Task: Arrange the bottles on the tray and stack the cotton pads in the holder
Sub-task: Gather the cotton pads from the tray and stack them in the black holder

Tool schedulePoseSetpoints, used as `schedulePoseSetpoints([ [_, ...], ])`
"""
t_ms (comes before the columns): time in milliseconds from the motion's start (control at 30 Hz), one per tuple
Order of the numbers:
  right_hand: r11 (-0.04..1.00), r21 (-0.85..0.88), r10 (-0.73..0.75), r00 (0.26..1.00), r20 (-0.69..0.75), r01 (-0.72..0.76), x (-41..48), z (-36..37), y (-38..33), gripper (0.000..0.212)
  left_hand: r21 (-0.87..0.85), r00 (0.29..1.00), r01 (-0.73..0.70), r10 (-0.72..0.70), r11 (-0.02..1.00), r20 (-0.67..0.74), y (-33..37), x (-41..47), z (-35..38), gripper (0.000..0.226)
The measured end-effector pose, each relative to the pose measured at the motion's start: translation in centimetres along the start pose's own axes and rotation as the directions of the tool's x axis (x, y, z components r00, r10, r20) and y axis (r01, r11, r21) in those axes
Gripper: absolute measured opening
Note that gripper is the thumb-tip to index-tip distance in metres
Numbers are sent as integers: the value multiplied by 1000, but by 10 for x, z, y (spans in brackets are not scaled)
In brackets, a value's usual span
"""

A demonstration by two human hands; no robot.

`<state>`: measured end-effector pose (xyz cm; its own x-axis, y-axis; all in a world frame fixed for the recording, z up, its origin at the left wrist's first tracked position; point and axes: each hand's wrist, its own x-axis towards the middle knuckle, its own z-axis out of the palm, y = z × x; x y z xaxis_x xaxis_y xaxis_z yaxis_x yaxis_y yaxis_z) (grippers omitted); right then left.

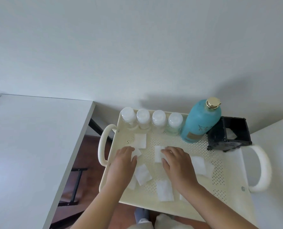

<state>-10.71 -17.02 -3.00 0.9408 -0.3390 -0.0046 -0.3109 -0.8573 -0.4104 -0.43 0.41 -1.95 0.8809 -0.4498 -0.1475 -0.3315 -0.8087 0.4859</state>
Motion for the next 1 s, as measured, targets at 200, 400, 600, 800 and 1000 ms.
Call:
schedulePoseSetpoints([
  [200, 994, -86, 73, 995, 71, -66, 28, 13, 6, 39, 177, 995, -21, 3, 984, 100, 0, 23, 4, 40],
  [400, 977, -184, 139, 977, 159, -109, 34, 22, 6, 49, 236, 983, 47, -88, 971, 164, 0, 39, 2, 38],
  [600, 969, -154, 220, 956, 195, -192, 37, 24, 1, 34, 61, 967, 142, -152, 988, 204, -3, 48, 3, 38],
  [800, 948, 107, 272, 939, 212, -299, 29, 11, -4, 14, -95, 967, 176, -154, 980, 203, -15, 39, 3, 16],
  [1000, 857, 383, 299, 938, 174, -344, 4, -15, -15, 2, -393, 979, 172, -113, 903, 168, -13, 17, -18, 8],
])
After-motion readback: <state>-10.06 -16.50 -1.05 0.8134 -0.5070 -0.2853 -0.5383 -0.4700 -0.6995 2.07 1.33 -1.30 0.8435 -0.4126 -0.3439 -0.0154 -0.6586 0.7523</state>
